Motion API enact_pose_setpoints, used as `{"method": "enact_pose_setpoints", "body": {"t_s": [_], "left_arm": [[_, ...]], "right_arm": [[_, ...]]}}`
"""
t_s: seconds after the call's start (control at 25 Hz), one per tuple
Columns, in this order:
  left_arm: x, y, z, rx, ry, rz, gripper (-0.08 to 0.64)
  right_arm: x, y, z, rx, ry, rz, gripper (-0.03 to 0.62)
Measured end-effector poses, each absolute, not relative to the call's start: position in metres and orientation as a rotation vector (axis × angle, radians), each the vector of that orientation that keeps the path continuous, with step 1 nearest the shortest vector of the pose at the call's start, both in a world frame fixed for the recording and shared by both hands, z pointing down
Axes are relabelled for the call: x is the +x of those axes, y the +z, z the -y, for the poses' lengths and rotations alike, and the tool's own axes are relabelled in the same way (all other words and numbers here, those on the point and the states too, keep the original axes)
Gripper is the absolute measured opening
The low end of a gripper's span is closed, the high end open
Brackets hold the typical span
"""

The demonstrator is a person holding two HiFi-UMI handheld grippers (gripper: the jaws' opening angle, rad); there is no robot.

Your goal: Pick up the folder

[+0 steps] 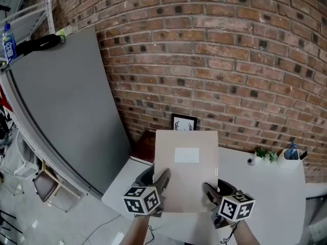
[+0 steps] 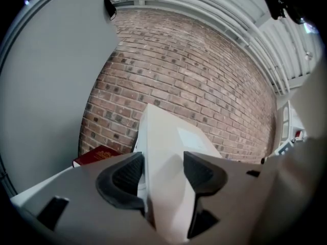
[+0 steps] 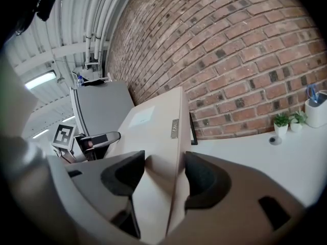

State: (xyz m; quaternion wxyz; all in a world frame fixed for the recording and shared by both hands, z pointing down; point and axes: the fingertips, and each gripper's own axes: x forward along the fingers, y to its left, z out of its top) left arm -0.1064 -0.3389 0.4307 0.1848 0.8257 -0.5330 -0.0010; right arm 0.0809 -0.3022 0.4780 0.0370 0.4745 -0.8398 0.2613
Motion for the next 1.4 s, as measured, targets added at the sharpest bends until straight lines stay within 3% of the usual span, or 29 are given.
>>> {"method": "enact_pose_setpoints", "body": {"t_s": [0.6,1.4], "left_arm": [[-0.116,0.355,0.327,2.431,-0.168,1.600,0.249],[-0.108,0.316,0.310,2.516,-0.247,1.638,0.249]], "right_arm": [[0.072,0.406,0.304,1.483,0.593,2.698,0.247],[0.081,0.368,0.292,1.539,0.479,2.760,0.239]]}}
